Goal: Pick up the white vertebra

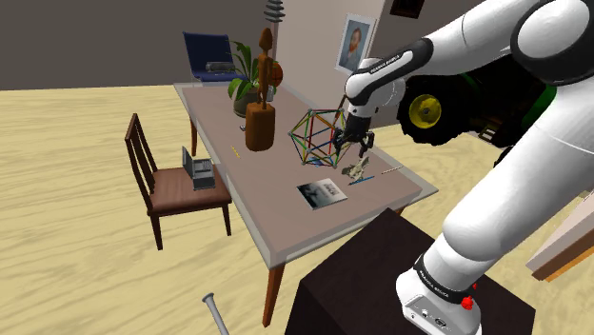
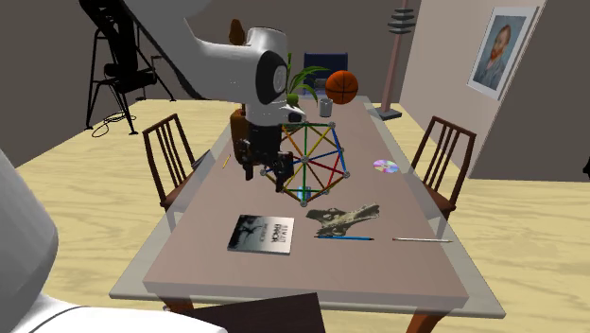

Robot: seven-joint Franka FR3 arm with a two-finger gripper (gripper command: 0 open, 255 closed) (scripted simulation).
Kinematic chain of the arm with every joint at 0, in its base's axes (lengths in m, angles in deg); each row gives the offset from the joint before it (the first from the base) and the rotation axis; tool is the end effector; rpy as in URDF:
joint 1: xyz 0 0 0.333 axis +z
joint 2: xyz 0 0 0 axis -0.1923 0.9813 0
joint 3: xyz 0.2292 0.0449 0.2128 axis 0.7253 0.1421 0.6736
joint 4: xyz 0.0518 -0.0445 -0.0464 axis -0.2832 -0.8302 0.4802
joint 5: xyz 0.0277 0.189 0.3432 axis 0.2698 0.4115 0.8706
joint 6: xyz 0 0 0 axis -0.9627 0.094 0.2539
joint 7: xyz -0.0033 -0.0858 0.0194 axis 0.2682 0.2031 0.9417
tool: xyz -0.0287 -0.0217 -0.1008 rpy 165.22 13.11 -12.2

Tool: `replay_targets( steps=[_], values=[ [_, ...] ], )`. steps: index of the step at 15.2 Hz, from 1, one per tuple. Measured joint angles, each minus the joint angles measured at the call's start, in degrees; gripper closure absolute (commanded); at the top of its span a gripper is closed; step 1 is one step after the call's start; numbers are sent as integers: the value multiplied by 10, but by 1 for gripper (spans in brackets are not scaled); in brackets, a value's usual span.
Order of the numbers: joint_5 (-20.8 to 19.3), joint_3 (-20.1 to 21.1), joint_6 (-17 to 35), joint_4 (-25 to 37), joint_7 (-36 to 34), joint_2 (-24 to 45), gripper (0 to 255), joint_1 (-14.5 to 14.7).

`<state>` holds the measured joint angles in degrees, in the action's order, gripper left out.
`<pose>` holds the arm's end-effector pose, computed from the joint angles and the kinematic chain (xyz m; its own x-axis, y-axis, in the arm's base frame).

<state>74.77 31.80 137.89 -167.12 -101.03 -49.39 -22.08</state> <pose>0.4575 -0.1617 0.3346 0.7660 -0.6281 -0.1368 -0.6346 -0.7728 -0.0047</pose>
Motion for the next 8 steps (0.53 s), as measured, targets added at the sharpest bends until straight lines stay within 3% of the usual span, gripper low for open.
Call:
replay_targets(
  steps=[8],
  values=[
    [23, -29, 87, 79, -41, 145, 0, -32]
  ],
)
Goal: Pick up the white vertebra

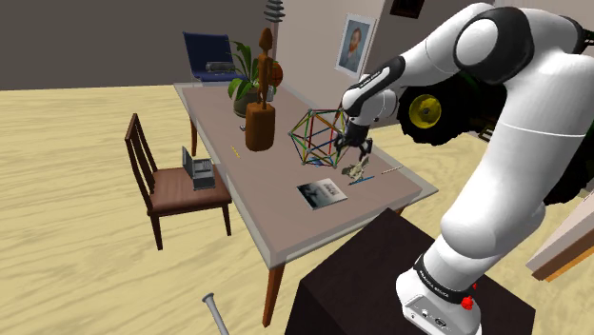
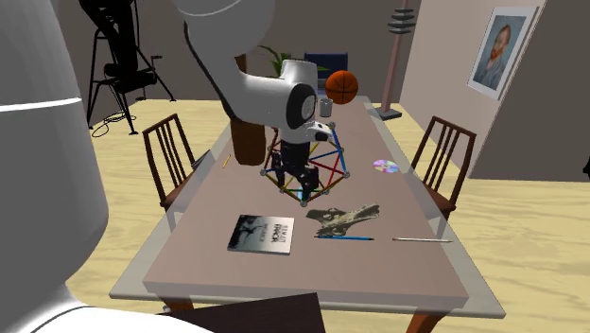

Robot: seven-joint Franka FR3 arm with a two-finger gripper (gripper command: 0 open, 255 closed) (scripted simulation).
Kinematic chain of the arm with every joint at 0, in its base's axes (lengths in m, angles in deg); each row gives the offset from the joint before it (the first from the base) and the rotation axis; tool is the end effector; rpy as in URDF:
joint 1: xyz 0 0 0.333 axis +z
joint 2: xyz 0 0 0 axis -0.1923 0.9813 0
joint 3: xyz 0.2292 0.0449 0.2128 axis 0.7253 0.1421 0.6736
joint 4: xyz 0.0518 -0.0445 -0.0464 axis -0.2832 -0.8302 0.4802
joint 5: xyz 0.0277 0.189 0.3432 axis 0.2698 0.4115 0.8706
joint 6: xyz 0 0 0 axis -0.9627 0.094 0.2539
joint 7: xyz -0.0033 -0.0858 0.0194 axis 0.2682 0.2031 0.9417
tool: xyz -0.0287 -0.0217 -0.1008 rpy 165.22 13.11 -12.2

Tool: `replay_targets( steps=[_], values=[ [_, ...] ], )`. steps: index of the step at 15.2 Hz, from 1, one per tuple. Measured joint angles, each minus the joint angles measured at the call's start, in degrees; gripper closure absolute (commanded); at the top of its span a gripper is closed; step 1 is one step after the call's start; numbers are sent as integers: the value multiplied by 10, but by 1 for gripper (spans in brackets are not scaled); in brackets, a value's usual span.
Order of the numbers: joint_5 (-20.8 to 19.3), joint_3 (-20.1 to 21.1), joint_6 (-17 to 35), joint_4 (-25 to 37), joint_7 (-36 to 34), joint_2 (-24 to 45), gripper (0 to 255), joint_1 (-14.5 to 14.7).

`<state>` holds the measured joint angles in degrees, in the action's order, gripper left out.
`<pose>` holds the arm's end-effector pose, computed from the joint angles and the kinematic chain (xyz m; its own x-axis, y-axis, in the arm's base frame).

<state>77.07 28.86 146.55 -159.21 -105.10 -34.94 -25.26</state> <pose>0.4886 -0.2348 0.2744 0.6213 -0.7788 -0.0866 -0.7809 -0.6245 0.0140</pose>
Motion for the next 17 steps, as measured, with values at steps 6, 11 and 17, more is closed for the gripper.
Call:
replay_targets(
  steps=[6, 11, 17],
  values=[
    [28, -18, 41, 74, -25, 99, 0, -29],
    [54, -29, 62, 150, -51, 187, 0, -57],
    [82, -39, 78, 237, -75, 279, 0, -96]
  ],
)
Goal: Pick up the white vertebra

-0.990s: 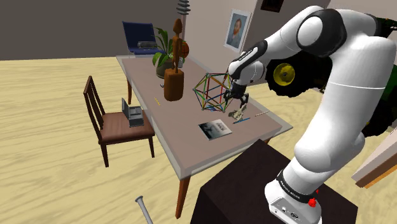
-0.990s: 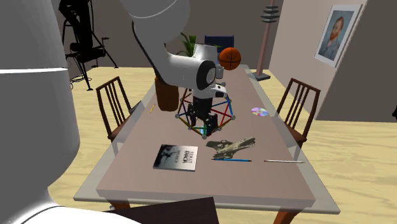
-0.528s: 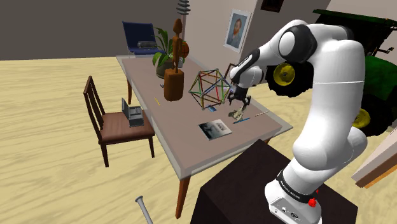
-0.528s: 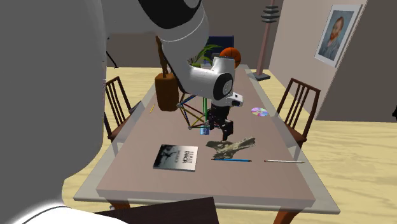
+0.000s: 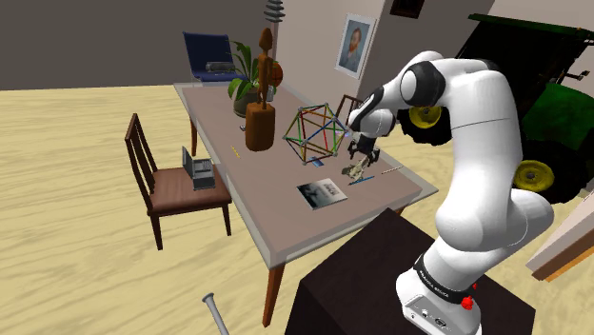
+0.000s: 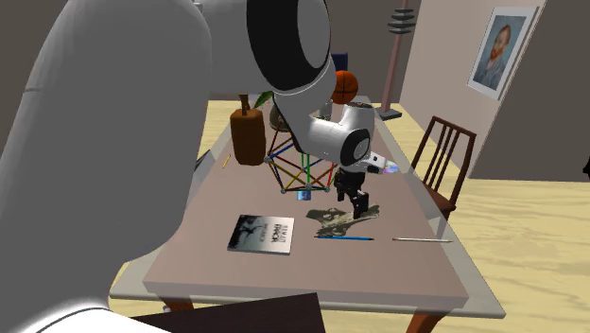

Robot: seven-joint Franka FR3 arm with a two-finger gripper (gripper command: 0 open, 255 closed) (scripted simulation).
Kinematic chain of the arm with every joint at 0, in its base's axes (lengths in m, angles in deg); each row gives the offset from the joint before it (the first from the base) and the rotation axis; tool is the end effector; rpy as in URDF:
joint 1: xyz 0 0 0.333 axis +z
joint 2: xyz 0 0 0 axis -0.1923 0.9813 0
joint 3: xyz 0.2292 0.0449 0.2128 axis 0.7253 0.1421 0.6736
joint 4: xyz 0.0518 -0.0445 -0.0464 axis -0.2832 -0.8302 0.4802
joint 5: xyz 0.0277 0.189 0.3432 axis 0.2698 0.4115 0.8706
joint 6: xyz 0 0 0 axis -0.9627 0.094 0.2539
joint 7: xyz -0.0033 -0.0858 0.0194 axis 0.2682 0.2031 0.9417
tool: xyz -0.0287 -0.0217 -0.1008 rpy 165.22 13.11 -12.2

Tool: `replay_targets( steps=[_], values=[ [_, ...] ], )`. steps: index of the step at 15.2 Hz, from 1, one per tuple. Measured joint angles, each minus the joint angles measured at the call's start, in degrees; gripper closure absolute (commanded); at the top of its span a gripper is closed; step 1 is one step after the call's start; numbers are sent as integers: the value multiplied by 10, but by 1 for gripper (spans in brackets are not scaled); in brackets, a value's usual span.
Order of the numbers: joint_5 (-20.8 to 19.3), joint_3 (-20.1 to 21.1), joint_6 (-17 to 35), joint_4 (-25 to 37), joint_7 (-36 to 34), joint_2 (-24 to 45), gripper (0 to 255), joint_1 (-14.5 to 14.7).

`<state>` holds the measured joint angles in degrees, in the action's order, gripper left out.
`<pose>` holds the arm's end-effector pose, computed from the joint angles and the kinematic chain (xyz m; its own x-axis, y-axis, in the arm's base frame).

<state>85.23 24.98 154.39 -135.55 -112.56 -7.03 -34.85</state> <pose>0.5117 -0.4049 0.1651 0.2480 -0.9685 0.0211 -0.9687 -0.2477 0.0192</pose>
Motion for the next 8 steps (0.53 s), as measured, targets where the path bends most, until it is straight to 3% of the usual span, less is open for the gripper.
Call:
replay_targets(
  steps=[7, 8],
  values=[
    [12, 10, 29, 16, 3, 43, 0, -11],
    [12, 10, 31, 16, 3, 46, 255, -11]
  ],
)
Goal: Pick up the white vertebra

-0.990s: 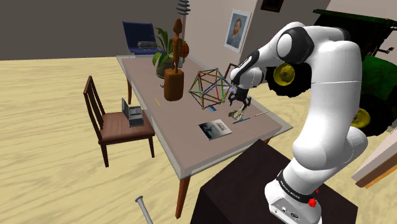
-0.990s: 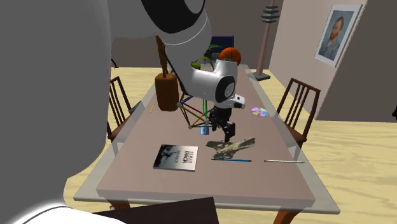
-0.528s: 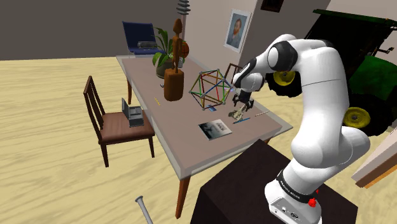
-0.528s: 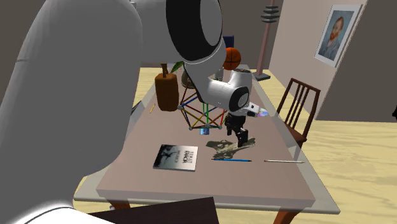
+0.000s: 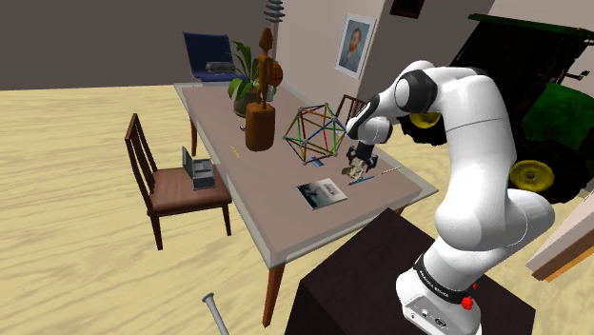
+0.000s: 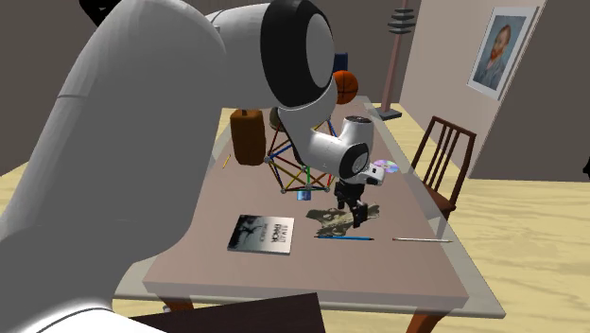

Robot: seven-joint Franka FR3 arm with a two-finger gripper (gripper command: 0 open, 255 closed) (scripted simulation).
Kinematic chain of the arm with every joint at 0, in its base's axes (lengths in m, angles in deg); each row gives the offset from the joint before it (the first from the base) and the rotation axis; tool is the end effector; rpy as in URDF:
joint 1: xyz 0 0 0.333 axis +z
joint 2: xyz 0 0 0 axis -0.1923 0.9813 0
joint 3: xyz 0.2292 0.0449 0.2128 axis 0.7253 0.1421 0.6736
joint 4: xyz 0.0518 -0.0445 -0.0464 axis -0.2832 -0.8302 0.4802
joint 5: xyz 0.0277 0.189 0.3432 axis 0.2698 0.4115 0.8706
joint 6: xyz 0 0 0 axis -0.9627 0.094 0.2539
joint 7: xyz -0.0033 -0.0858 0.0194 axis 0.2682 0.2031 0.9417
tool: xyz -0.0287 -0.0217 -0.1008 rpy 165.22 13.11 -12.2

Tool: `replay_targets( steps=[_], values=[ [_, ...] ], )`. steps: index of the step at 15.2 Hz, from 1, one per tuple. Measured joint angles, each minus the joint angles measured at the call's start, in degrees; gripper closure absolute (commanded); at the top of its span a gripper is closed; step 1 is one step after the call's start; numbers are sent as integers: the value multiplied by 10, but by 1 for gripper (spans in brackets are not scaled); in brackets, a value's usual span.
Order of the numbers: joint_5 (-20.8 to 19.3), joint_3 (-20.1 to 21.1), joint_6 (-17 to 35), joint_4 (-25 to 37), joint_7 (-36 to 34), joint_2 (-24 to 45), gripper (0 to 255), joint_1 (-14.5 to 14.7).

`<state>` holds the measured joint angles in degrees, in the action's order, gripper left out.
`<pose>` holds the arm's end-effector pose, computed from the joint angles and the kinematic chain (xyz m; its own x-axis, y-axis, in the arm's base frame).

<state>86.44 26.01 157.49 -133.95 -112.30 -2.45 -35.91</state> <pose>0.5103 -0.4081 0.1278 0.2372 -0.9712 0.0242 -0.9714 -0.2368 0.0189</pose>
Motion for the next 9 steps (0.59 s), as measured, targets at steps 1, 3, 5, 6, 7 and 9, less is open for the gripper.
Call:
replay_targets(
  steps=[1, 3, 5, 6, 7, 9],
  values=[
    [0, 1, 1, 0, 0, 1, 255, 0],
    [1, 1, 2, 1, 0, 1, 255, 0],
    [1, 1, 3, 1, 1, 1, 255, 0],
    [1, 1, 3, 0, 1, 1, 255, -1],
    [1, 1, 3, 1, 1, 1, 255, -1],
    [1, 1, 3, 0, 1, 1, 255, -1]
  ],
)
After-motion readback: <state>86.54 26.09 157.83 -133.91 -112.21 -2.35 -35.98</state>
